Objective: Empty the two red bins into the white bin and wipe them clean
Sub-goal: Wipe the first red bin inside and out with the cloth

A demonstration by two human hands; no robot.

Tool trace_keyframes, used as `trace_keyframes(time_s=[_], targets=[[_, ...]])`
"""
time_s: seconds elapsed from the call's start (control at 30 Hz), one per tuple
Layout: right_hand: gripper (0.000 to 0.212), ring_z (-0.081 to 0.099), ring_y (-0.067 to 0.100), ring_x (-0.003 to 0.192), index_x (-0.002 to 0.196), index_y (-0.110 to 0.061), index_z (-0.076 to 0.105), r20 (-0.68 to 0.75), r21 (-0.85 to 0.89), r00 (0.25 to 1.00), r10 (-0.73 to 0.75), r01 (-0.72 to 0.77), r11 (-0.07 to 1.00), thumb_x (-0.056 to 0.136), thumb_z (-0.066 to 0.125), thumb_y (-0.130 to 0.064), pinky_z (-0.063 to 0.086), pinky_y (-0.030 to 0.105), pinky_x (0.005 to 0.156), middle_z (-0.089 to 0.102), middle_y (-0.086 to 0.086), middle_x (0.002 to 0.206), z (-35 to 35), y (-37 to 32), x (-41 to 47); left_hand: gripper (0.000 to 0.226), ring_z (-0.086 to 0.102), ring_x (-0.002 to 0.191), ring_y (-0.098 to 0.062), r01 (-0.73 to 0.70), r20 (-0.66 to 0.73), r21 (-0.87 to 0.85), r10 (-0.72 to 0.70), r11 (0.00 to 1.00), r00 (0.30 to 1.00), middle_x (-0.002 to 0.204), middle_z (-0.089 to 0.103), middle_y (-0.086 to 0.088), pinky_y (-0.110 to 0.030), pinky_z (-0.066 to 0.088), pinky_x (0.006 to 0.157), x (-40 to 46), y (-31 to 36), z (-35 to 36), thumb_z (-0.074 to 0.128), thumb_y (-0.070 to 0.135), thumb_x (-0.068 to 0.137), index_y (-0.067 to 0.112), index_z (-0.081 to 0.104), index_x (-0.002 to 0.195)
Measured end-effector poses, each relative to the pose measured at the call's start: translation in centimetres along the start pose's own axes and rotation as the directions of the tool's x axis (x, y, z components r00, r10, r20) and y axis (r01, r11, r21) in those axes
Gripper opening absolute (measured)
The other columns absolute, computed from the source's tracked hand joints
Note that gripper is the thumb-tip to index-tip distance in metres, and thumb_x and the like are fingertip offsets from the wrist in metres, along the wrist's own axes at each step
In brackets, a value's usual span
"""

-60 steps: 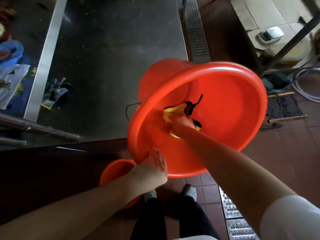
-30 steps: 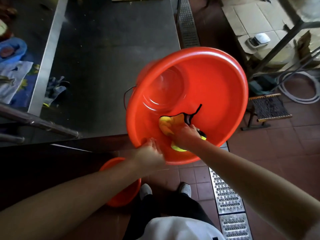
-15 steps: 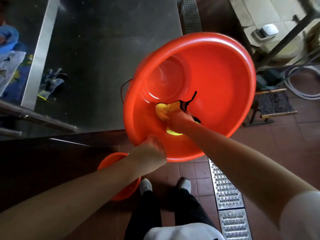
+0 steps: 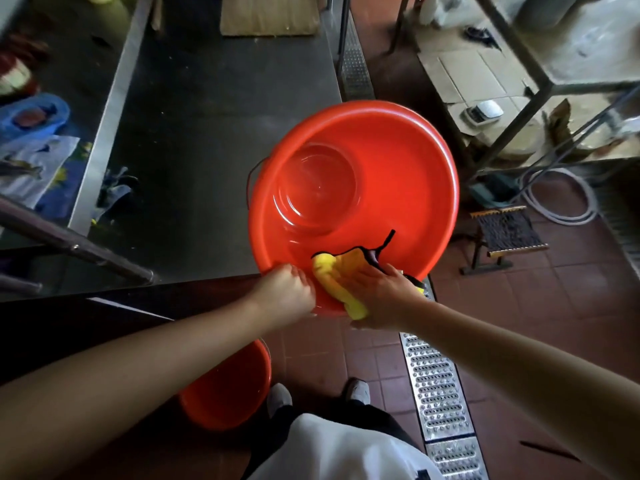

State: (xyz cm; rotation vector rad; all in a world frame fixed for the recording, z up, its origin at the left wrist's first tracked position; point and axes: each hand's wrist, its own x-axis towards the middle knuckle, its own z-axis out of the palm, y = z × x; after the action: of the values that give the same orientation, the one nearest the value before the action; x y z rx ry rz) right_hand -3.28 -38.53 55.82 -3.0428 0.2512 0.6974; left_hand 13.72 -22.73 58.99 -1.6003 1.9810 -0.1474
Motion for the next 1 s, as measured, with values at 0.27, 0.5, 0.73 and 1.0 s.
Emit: trace_keyframes(time_s=[0.27, 0.5, 0.73, 1.0], targets=[[0.069, 0.063, 0.030, 0.109, 0.132, -0.022, 0.060, -0.091, -0.324, 0.994, -0.060, 0.027, 0.946, 0.070, 0.072, -0.048, 0.049, 0.041, 0.080, 0.068, -0.001, 0.114, -1.8, 2.4, -2.3, 0.044, 0.055, 0.121, -0.036, -0.013, 0.054, 0.065, 0.009, 0.998, 0.999, 0.123, 0.064, -0.019, -0.052, 0.020, 0.116, -2.8, -6.2, 0.3, 0.056, 0.039, 0.092, 0.007, 0.061, 0.121], [0.060, 0.052, 0.032, 0.123, 0.144, -0.019, 0.044, -0.008, -0.251, 0.999, -0.032, 0.029, 0.968, 0.087, 0.054, -0.036, 0.042, 0.045, 0.094, 0.058, 0.002, 0.131, -2.2, 0.8, -2.0, 0.089, 0.042, 0.133, -0.038, 0.078, 0.089, -0.125, -0.067, 0.989, 0.994, 0.150, 0.040, -0.018, -0.056, 0.021, 0.114, -1.6, -2.7, 0.2, 0.046, 0.069, 0.088, 0.008, 0.029, 0.151], [0.062, 0.057, 0.028, 0.118, 0.140, -0.023, 0.052, -0.041, -0.225, 0.999, -0.028, 0.018, 0.974, 0.082, 0.063, -0.042, 0.044, 0.042, 0.093, 0.062, -0.002, 0.128, -1.9, 1.1, -1.7, 0.084, 0.039, 0.133, -0.046, 0.293, 0.133, -0.339, -0.263, 0.894, 0.956, 0.142, 0.046, -0.027, -0.051, 0.028, 0.111, 2.7, 4.9, 0.9, 0.044, 0.064, 0.092, -0.002, 0.036, 0.143], [0.069, 0.045, 0.024, 0.133, 0.147, -0.032, 0.042, -0.081, 0.000, 0.993, 0.086, -0.086, 0.996, 0.089, 0.044, -0.070, 0.032, 0.042, 0.102, 0.054, -0.006, 0.140, -0.7, 0.4, 0.0, 0.062, 0.063, 0.110, -0.041, 0.263, 0.148, -0.216, -0.235, 0.940, 0.961, 0.116, 0.066, -0.027, -0.047, 0.047, 0.098, 2.6, 3.4, 0.5, 0.046, 0.057, 0.094, 0.003, 0.070, 0.113]])
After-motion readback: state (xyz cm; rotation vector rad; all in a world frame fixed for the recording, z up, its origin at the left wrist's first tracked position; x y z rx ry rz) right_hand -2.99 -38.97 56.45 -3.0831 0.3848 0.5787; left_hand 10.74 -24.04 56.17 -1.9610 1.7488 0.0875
